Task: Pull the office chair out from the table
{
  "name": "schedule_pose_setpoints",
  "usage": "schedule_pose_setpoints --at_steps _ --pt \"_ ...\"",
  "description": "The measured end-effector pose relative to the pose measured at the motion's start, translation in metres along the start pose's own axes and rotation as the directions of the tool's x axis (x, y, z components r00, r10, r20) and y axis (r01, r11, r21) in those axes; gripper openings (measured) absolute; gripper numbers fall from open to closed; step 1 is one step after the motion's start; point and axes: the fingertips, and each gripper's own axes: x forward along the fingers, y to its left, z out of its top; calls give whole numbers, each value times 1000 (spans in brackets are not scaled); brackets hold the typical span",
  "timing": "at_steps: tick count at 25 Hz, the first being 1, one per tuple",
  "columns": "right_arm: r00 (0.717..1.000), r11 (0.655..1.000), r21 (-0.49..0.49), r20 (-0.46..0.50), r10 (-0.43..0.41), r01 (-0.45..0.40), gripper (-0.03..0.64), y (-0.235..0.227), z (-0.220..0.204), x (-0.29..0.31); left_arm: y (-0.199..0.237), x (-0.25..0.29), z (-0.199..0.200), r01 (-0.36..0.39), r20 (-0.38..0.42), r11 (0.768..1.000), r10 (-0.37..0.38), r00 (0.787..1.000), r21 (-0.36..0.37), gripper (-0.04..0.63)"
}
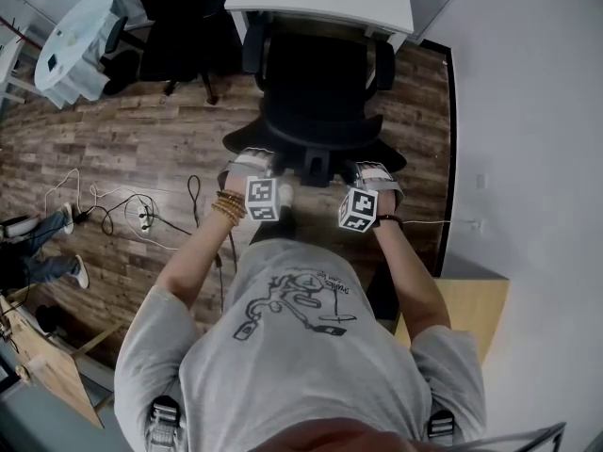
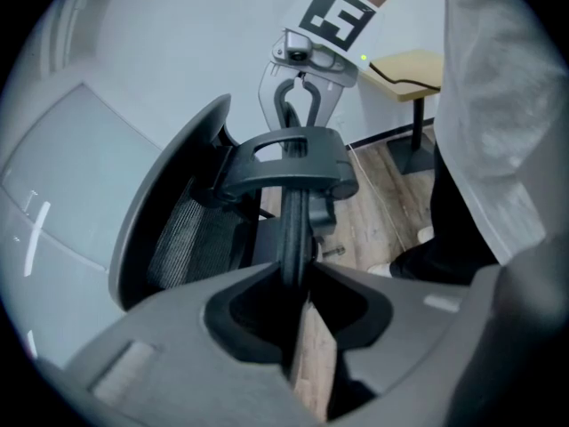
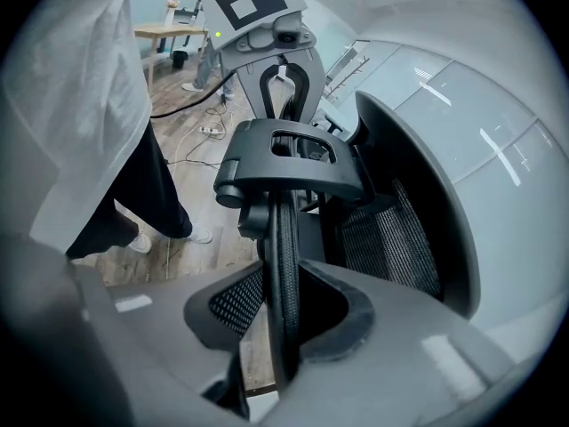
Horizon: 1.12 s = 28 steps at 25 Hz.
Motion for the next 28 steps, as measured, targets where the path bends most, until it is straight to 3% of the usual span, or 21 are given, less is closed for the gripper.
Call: schedule_pose_setpoints --at_steps 12,28 --pt "1000 1000 -7 5 -5 5 110 61 -5 -40 -64 -28 26 -11 -3 1000 11 1000 -12 101" --pt "999 1000 20 34 -3 2 107 138 33 -76 -133 -72 14 0 -12 1000 -1 1000 -20 106"
